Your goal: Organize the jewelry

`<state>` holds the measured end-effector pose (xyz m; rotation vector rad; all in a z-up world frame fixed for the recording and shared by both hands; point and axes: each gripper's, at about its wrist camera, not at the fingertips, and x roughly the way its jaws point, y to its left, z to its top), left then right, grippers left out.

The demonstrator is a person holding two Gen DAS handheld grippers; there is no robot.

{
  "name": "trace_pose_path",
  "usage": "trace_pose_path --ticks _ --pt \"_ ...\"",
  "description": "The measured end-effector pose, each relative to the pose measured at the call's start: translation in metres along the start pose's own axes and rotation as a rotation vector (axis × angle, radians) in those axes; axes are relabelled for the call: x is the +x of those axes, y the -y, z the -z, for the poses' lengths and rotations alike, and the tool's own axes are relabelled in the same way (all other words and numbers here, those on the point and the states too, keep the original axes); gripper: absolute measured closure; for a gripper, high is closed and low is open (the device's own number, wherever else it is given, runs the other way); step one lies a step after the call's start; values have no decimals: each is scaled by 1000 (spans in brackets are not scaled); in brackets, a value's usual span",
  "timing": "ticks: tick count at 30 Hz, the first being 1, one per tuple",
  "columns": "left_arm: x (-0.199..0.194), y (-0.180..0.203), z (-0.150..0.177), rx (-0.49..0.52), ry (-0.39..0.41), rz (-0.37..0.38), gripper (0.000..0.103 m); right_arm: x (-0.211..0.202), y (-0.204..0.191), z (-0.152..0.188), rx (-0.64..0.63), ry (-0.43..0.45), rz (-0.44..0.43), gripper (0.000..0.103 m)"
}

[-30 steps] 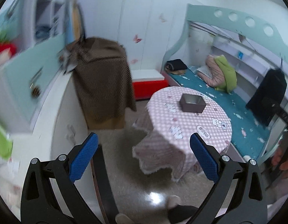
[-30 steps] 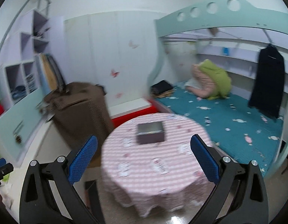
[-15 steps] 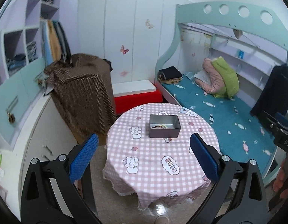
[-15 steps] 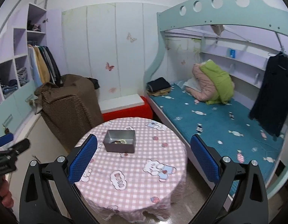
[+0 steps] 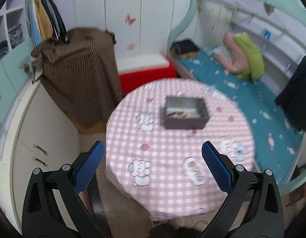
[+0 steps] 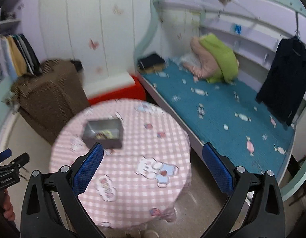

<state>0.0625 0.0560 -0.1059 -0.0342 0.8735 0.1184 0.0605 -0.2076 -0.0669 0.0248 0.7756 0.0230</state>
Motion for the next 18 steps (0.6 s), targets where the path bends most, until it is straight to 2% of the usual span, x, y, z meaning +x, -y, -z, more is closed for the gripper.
trace_pose_path --ticks 3,5,7,10,13,15,18 --pt "51 -5 3 43 -38 -81 5 50 7 2 -23 -66 32 7" --pt "83 -10 4 52 -73 -112 5 82 9 1 -33 -110 10 7" --pt "119 -18 7 10 -103 -125 5 122 13 0 -40 -143 -54 7" --pt "165 -34 7 -83 -138 -170 5 175 14 -5 -44 -175 -68 7" --pt "198 -47 2 -164 -166 -191 5 227 10 -10 -96 -176 -147 7" --pt "222 -54 -3 -206 -177 -227 5 256 4 -13 -142 -210 -155 7" --pt "244 -58 -8 -236 -161 -228 5 287 1 -13 -181 -226 -166 7"
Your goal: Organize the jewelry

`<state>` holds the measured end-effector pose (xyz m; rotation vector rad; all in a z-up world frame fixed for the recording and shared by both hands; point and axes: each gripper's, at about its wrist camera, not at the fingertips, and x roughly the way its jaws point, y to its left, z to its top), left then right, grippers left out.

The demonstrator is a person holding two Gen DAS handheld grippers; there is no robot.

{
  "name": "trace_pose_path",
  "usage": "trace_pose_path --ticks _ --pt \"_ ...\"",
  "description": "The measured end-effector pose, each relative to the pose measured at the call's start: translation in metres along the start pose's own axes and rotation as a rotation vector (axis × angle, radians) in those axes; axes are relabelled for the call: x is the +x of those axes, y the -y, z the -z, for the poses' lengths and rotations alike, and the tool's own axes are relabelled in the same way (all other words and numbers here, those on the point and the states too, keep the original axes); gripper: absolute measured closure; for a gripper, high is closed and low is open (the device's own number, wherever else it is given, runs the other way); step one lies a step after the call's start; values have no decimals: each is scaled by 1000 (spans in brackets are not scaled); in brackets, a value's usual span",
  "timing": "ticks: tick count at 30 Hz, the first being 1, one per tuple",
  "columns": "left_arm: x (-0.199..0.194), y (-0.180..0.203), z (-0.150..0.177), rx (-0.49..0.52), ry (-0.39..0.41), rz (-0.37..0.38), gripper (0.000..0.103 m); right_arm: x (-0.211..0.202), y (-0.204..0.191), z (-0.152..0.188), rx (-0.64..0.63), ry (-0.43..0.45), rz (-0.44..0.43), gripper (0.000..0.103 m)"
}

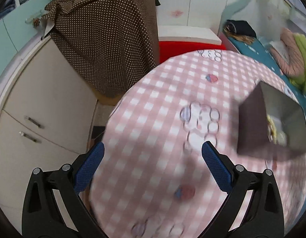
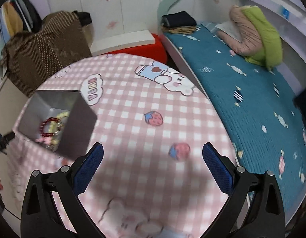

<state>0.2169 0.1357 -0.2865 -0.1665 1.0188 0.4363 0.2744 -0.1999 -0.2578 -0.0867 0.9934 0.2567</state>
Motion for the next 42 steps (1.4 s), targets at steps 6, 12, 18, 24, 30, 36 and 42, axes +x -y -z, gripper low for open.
trace_pose_path --ticks 6,12,18,24,30,36,42 --pt "34 21 -8 78 -15 -21 5 32 4 -12 6 -12 -49 7" --pt "49 27 -14 57 13 18 5 61 5 -22 -20 -33 -66 7" --pt "58 21 -17 27 78 69 5 72 -4 -23 -125 -4 -43 6" --pt "58 22 -17 28 79 75 5 73 -3 -19 -129 39 -55 6" --pt "55 21 -15 28 80 75 5 73 -4 -20 -130 39 -56 6" --pt "56 21 -15 28 80 75 5 73 -4 -20 -130 39 -56 6" --pt "56 21 -15 27 80 75 5 74 -4 -20 -130 38 -56 6"
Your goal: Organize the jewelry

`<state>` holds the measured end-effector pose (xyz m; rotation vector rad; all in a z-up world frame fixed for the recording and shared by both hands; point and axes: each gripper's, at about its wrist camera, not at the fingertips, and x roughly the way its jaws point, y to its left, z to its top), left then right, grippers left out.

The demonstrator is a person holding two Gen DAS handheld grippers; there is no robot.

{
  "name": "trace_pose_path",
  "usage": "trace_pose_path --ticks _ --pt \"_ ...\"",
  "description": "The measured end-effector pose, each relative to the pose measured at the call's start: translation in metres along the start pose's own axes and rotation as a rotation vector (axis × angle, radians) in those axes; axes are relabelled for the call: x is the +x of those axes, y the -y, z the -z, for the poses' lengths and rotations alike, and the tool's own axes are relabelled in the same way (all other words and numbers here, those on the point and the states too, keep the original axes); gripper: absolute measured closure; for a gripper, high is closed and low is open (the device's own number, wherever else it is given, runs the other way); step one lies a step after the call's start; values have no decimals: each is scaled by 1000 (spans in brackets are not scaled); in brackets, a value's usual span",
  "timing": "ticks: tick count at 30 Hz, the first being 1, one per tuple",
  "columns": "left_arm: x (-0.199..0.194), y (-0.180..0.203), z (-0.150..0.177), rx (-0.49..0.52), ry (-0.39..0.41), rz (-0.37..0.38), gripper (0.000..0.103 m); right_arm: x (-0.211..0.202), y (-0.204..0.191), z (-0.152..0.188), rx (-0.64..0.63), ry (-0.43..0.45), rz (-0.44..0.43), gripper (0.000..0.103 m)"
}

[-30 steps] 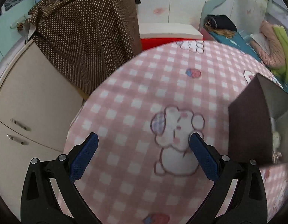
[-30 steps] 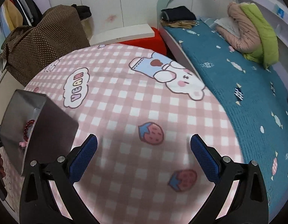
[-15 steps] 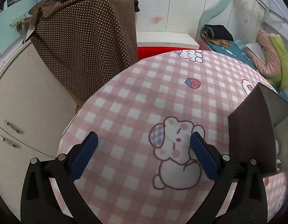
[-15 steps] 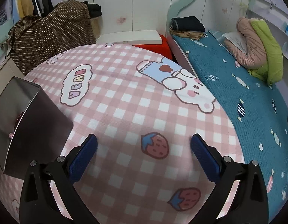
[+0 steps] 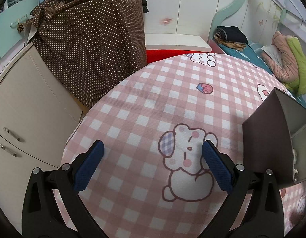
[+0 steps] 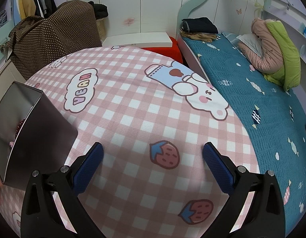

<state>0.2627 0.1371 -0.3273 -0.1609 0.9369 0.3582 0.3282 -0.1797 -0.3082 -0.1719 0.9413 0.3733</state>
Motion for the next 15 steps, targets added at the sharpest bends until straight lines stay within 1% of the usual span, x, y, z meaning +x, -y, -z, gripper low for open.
trace_pose_path --ticks 15 --pt "-1 0 0 -1 0 0 5 0 0 0 0 0 0 6"
